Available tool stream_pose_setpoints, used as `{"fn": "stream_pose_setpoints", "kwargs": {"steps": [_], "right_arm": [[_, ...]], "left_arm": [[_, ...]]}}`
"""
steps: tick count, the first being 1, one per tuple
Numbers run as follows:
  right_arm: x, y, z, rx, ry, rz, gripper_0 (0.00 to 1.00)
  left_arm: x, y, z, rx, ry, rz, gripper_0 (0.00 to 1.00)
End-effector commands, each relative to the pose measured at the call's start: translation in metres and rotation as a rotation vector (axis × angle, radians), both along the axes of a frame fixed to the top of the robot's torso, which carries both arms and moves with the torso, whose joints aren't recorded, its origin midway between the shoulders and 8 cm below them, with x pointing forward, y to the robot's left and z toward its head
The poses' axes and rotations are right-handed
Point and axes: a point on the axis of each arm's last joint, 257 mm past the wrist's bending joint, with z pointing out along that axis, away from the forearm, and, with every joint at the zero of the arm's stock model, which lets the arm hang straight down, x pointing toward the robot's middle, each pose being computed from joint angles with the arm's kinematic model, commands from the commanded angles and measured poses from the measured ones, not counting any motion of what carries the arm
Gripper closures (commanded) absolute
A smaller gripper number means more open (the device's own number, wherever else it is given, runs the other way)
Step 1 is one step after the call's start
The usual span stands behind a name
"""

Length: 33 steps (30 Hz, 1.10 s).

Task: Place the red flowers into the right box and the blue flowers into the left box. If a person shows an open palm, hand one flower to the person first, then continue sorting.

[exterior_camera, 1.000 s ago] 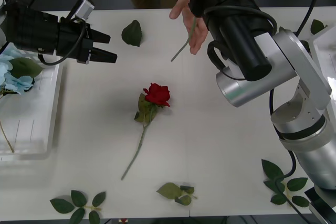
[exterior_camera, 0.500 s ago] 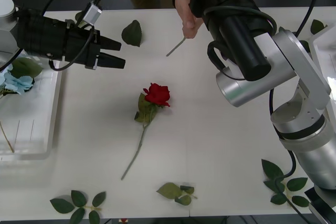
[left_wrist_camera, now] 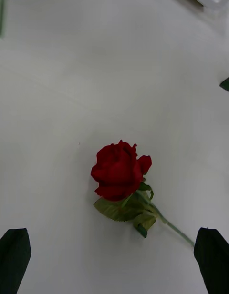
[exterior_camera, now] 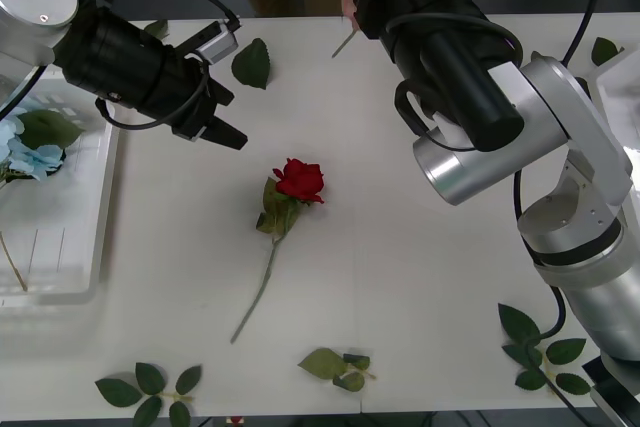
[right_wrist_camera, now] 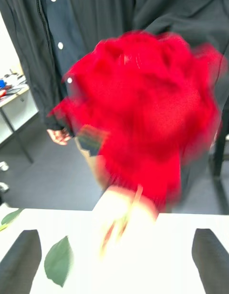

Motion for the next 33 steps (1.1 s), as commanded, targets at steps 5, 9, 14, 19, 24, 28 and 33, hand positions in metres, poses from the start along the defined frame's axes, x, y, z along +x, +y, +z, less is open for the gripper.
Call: {"fn": "stream_pose_setpoints", "kwargs": {"steps": [5,9,14,19,24,28,33], "right_arm": [[-0.025,-0.031,-0.024,0.02,0.148,0.097,0.01],[-0.032,-0.052,-0.059,-0.066,0.219,0.124,0.0],[-0.044,-0.076,-0.095,-0.138,0.349,0.181,0.01],[-0.048,-0.093,-0.127,-0.23,0.433,0.232,0.01],[-0.047,-0.097,-0.165,-0.287,0.483,0.297,0.0],[-0.046,-0.095,-0.184,-0.312,0.503,0.359,0.01],[-0.054,-0.089,-0.181,-0.283,0.535,0.452,0.01]], "left_arm": [[-0.045,-0.033,-0.04,-0.076,-0.129,0.027,0.0],[-0.07,-0.032,-0.063,-0.073,-0.137,0.031,0.0],[-0.09,-0.025,-0.089,-0.065,-0.178,0.097,0.0],[-0.098,-0.03,-0.1,-0.069,-0.184,0.174,0.0],[-0.093,-0.033,-0.11,-0.038,-0.133,0.255,0.0],[-0.083,-0.035,-0.116,0.001,-0.092,0.343,0.0],[-0.079,-0.029,-0.123,0.085,-0.015,0.442,0.0]]}}
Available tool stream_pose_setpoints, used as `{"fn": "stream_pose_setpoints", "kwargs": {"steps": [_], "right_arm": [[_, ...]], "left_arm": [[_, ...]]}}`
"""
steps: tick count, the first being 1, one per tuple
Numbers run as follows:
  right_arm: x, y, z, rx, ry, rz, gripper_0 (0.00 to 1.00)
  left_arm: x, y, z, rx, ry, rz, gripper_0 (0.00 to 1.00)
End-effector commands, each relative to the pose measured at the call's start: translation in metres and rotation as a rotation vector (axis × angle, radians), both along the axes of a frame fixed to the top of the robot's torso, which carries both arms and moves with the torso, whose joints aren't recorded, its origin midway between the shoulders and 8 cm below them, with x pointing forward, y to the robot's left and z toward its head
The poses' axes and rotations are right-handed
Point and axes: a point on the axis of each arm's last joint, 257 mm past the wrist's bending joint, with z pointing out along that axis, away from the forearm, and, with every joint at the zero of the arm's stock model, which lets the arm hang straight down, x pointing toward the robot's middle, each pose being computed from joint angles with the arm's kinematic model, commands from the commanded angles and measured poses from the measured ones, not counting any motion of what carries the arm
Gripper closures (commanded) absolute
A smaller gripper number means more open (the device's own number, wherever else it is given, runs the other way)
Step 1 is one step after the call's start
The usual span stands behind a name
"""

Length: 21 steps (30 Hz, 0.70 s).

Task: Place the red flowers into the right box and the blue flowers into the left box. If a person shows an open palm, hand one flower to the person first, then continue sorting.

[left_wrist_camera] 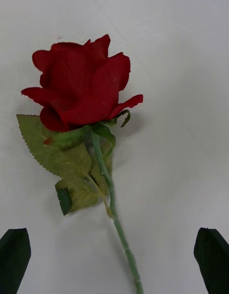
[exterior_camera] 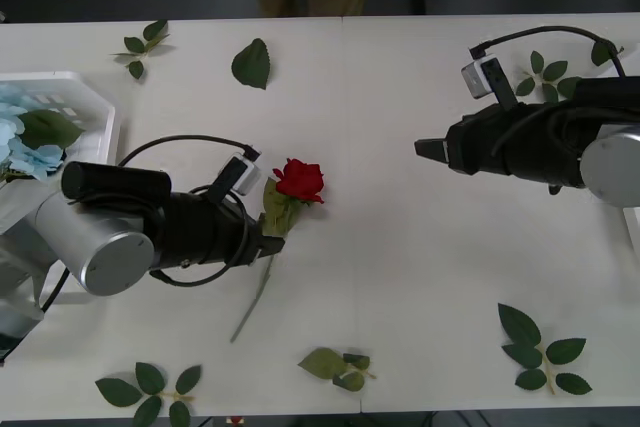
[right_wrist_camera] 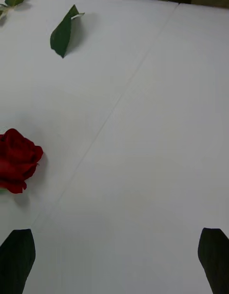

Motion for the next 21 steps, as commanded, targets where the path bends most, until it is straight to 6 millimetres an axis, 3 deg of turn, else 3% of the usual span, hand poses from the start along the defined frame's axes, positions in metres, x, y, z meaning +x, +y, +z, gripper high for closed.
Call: {"fn": "stream_pose_setpoints", "kwargs": {"steps": [1,10,21], "right_arm": [[-0.001,0.005,0.022,0.082,-0.013,0.055,0.01],[-0.008,0.004,0.022,0.069,-0.11,0.229,0.01],[-0.01,0.0,-0.002,0.075,-0.164,0.323,0.01]], "left_arm": [[0.005,-0.006,0.012,0.133,-0.001,-0.031,0.0],[0.0,0.005,-0.004,0.201,0.124,0.174,0.0],[-0.004,0.009,-0.019,0.282,0.19,0.407,0.0]]}}
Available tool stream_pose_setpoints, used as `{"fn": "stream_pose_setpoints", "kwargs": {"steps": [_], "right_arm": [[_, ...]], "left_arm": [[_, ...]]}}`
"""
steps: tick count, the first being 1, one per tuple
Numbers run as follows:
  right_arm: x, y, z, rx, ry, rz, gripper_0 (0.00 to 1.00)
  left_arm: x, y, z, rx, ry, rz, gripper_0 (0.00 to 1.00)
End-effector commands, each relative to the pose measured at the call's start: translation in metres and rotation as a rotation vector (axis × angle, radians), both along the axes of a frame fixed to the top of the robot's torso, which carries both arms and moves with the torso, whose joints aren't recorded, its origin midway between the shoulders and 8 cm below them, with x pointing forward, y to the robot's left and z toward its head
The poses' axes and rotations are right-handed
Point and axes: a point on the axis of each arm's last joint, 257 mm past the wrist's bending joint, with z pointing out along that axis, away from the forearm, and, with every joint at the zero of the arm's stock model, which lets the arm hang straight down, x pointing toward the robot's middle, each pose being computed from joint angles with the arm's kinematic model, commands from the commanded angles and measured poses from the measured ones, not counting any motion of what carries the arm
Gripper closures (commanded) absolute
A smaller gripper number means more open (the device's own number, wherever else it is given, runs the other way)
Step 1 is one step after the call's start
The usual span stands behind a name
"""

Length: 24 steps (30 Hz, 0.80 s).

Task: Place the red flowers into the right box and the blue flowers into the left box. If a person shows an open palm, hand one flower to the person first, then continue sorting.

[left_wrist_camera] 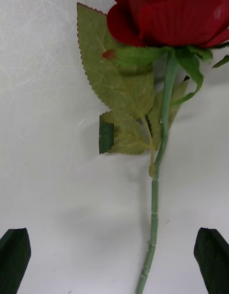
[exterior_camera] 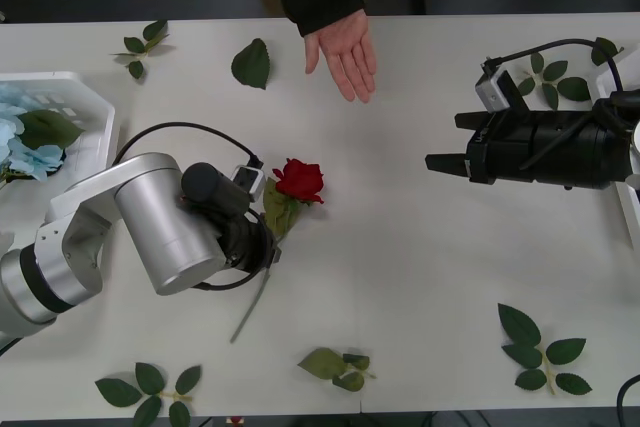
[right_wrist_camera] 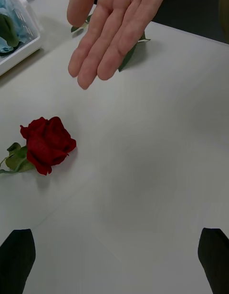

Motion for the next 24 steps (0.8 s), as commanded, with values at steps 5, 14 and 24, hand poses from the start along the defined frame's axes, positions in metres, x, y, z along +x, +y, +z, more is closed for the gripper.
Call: {"fn": "stream_pose_setpoints", "kwargs": {"steps": [5,14,24], "right_arm": [[-0.002,0.006,0.0,0.06,0.006,0.01,0.01],[-0.002,0.007,0.001,0.065,-0.001,0.009,0.01],[0.001,0.006,0.001,0.064,-0.004,-0.001,0.01]], "left_arm": [[0.022,-0.028,0.006,0.029,-0.029,0.085,0.0],[0.043,-0.039,-0.01,0.03,-0.048,0.131,0.0],[0.046,-0.036,-0.027,0.063,-0.085,0.123,0.0]]}}
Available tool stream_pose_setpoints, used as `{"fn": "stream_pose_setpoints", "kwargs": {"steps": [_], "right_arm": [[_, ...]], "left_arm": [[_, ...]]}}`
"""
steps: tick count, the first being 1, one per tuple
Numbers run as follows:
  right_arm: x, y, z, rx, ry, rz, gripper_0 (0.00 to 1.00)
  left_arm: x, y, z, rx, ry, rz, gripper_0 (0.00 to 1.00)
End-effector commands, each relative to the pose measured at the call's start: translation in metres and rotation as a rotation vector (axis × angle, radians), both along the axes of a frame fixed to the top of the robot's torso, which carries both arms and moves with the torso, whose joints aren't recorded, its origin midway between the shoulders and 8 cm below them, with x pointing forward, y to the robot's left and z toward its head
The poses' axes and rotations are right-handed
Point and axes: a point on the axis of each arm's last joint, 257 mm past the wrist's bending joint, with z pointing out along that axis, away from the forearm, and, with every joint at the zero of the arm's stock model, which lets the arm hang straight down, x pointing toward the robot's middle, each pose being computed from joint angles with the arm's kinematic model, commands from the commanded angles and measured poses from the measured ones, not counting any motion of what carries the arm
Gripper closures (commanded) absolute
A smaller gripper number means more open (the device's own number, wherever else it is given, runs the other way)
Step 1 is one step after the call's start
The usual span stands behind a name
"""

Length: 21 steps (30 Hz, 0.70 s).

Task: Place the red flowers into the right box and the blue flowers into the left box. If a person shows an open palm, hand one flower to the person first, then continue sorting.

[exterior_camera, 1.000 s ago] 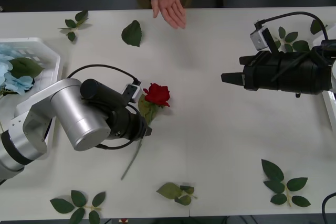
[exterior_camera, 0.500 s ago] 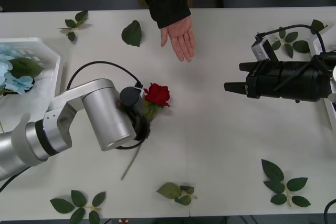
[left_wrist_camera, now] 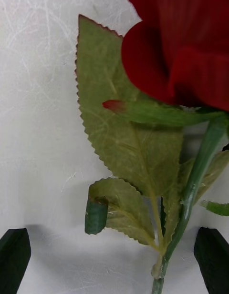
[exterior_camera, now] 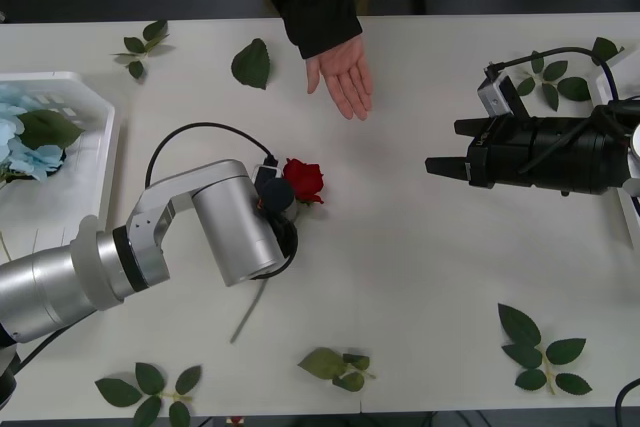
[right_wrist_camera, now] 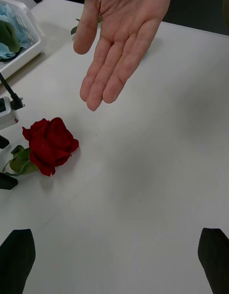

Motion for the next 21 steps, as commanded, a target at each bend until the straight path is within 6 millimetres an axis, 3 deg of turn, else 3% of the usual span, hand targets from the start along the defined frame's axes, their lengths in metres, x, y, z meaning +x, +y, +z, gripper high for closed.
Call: {"fn": "stream_pose_setpoints", "kwargs": {"steps": [1,2,4,5,21], "right_arm": [[0.0019,0.0061,0.0085,0.028,-0.036,0.001,0.0],[0.0015,0.0059,0.0068,0.024,-0.034,0.0,0.01],[0.0021,0.0051,0.0056,0.025,-0.034,-0.006,0.01],[0.0024,0.0046,0.0052,0.025,-0.035,-0.009,0.01],[0.0063,0.0006,0.0013,0.013,-0.044,-0.031,0.01]], "left_arm": [[0.0064,-0.0176,0.0094,0.009,-0.042,-0.046,0.0],[0.0064,-0.0175,0.0092,0.01,-0.043,-0.046,0.11],[0.0054,-0.0179,0.0086,0.006,-0.039,-0.041,0.93],[0.0054,-0.0179,0.0086,0.006,-0.039,-0.041,0.98],[0.0073,-0.0155,0.011,0.019,-0.052,-0.042,1.0]]}}
